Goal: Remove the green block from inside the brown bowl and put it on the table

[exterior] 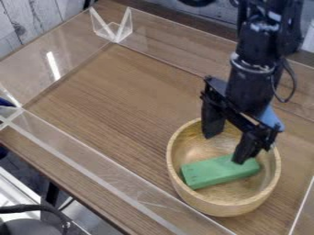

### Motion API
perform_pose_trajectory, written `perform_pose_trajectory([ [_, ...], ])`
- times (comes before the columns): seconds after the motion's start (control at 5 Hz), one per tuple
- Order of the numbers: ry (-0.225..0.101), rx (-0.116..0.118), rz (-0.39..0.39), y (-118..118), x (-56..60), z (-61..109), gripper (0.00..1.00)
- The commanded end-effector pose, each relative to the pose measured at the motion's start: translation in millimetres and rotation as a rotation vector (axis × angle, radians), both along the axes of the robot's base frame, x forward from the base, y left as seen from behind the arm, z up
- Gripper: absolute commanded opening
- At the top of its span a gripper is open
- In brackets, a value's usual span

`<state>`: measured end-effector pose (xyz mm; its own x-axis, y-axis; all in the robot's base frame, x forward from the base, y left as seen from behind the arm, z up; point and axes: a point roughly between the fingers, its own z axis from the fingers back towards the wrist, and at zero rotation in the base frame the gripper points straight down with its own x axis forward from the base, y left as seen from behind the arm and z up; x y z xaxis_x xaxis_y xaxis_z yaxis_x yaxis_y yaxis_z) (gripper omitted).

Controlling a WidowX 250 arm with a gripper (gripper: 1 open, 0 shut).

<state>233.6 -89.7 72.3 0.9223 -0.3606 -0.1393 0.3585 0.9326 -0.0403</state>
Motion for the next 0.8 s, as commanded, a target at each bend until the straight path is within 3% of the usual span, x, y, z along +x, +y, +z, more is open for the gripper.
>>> perform_pose_trajectory([
  [0.0,-0.034,-0.014,-0.036,-5.5,5.4,-2.1,1.00],
  [0.2,-0.050,-0.021,-0.082,-6.5,4.5,-12.3,1.00],
  [0.6,-0.105,-0.026,-0.129,-6.0,5.7,-16.8,1.00],
])
